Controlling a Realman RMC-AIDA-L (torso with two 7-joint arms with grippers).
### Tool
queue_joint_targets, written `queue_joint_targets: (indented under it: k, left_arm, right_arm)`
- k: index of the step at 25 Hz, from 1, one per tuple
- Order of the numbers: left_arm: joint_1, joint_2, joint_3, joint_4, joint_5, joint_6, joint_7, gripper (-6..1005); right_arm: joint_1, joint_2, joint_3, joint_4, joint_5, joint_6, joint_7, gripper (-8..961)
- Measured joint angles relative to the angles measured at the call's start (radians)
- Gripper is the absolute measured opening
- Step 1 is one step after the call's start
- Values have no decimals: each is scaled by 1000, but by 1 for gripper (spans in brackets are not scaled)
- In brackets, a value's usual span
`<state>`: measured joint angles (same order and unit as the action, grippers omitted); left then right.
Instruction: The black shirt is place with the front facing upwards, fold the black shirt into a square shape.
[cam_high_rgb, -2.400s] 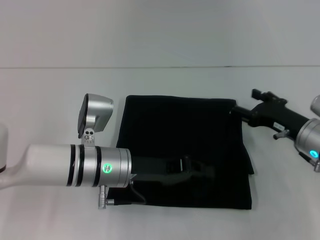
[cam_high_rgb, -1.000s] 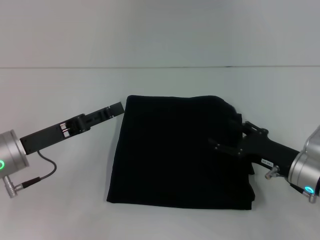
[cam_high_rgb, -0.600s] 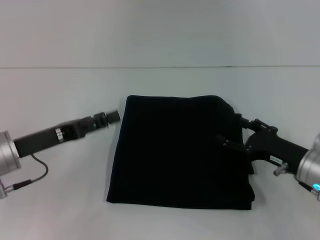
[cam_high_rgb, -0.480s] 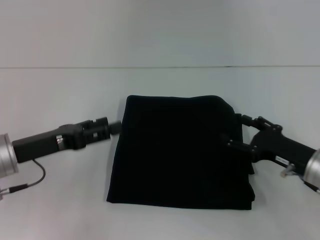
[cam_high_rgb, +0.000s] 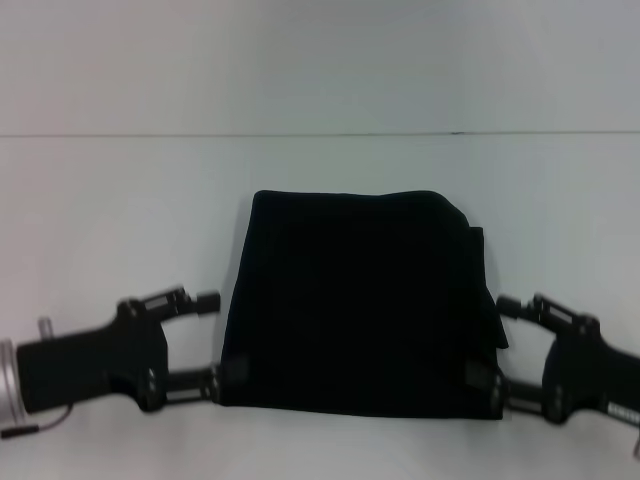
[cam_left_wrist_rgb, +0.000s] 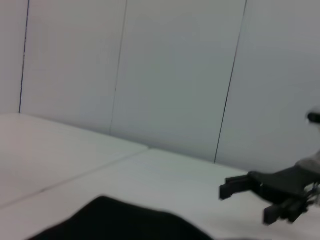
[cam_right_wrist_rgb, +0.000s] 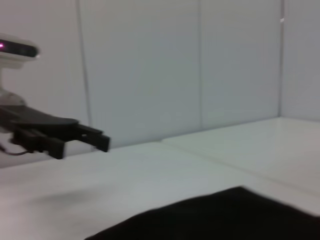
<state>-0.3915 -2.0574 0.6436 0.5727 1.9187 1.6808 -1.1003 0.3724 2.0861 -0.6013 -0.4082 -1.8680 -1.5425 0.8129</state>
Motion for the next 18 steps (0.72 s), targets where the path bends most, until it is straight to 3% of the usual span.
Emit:
queue_joint_targets:
  k: [6, 18]
  left_arm:
    - [12, -23, -3, -6, 138, -87, 16, 848]
    - [33, -24, -8, -7, 152, -145, 3, 848]
  right_arm:
    - [-39, 7, 7, 17, -78, 32, -56, 916]
    - [-37, 3, 17, 33, -81, 106, -57, 915]
